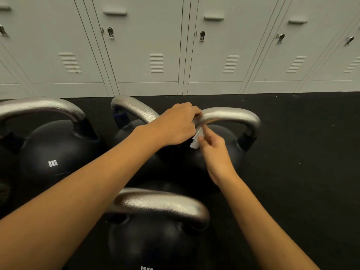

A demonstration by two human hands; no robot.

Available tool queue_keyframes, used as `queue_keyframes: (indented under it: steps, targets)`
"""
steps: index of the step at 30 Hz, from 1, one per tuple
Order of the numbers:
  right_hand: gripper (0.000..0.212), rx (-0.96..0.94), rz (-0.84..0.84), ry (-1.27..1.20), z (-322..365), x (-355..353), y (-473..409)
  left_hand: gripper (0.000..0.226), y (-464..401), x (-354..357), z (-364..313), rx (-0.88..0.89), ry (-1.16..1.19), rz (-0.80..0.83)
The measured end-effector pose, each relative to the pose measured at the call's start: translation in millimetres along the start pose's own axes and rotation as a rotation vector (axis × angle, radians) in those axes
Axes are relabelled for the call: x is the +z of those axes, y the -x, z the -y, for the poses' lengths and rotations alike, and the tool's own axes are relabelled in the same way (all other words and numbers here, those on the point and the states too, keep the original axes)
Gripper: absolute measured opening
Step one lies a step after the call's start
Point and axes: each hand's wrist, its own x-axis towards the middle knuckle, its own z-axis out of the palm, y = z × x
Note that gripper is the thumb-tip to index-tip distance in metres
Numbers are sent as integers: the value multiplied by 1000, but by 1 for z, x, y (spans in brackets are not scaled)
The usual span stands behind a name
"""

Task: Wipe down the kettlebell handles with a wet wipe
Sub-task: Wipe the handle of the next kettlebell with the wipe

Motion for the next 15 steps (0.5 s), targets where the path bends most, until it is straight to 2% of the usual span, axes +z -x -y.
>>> queue_keyframes:
  steps: [5, 7, 10, 13, 15]
  targets:
    - [51, -44, 7, 417, -5, -9, 22, 46, 0, 0, -1, 10, -4, -7]
    - [52, -26, 22, 445, -6, -8, 27, 44, 0, 0, -2, 11, -3, -13]
    - [49, -10, -22, 360, -1, -1, 14, 44, 0, 1, -2, 7, -5, -18]
    - [30, -38, -41, 353, 10, 1, -1, 48, 1, 1, -1, 5, -12, -13]
    - [26, -90, -43, 471, 14, -2, -4, 49, 1, 0, -1, 3, -15, -8]
